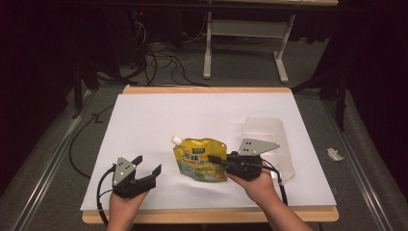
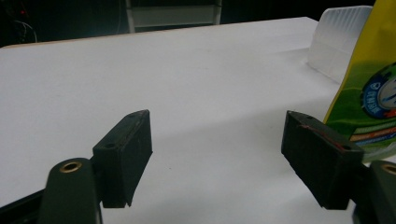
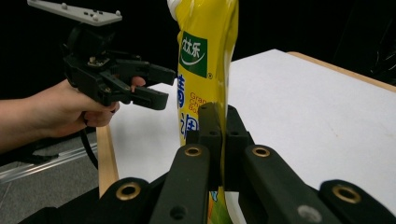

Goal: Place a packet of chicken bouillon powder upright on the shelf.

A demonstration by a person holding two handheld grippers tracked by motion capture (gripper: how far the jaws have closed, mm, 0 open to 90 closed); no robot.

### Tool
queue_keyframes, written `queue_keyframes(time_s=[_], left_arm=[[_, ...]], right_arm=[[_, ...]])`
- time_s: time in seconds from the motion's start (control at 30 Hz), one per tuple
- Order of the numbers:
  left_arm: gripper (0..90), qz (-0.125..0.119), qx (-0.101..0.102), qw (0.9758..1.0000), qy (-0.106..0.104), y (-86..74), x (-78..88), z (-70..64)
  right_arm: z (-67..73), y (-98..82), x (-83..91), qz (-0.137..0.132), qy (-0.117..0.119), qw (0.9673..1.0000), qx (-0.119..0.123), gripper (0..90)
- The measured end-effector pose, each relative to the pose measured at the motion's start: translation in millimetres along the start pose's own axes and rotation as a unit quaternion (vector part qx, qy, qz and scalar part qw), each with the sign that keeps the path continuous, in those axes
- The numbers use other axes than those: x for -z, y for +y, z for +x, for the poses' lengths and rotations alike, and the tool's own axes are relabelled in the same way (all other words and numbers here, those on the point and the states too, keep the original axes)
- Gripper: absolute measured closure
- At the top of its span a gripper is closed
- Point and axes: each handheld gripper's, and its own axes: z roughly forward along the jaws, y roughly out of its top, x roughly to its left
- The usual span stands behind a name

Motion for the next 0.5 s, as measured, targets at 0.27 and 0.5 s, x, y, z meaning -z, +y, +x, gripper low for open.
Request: queue_keyframes(time_s=[0.27, 0.5], left_arm=[[22.5, 0.021, -0.029, 0.9993, -0.004, -3.0, -10.3, -5.0], [22.5, 0.024, -0.032, 0.9992, -0.008, -2.9, -11.8, -7.2]], right_arm=[[-5.3, 8.2, 15.8, -0.022, -0.011, 0.9997, 0.005, 90.0], [-10.2, 16.1, 35.8, -0.042, -0.016, 0.9989, 0.017, 90.0]])
